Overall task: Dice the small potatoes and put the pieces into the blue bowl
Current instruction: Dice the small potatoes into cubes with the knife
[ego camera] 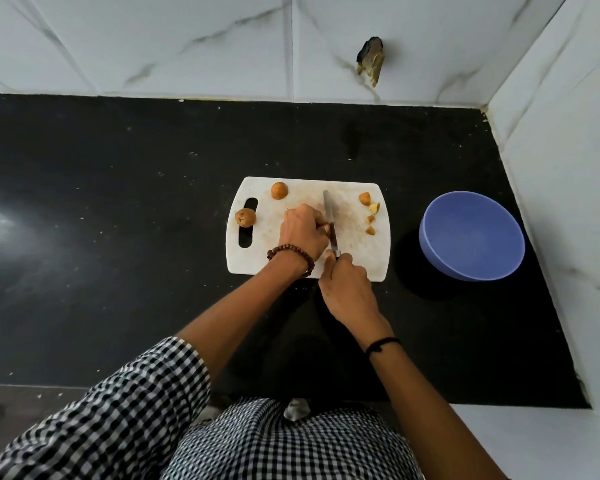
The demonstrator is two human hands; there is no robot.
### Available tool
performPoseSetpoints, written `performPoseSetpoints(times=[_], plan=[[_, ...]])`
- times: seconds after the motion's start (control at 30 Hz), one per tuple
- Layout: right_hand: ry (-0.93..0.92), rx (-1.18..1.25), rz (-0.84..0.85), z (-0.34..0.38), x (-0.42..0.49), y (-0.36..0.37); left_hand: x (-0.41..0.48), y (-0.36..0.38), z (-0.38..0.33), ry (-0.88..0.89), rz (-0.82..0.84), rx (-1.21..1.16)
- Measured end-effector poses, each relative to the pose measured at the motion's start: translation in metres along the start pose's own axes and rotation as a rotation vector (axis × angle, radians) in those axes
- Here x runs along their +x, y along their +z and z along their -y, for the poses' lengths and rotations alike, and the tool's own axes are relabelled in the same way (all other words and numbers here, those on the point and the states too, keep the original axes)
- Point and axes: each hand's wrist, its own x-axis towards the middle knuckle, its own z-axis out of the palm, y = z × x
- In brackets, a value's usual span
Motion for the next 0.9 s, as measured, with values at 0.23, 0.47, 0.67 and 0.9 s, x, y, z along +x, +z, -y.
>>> performPoseSetpoints(times=[0.23,0.47,0.67,0.9], plan=[[0.022,-0.103,0.040,-0.009,-0.016,0.002,0.001,-0.002,0.005,-0.044,0.003,-0.120],[0.031,-0.151,0.085,-0.029,-0.047,-0.004,0.004,-0.003,0.007,-0.068,0.052,-0.170],[0.023,-0.224,0.073,-0.050,-0.062,-0.009,0.001,-0.004,0.007,0.026,0.032,0.019],[0.008,-0.107,0.015,-0.053,-0.067,-0.022,-0.005,-0.005,0.016,0.096,-0.016,0.099]])
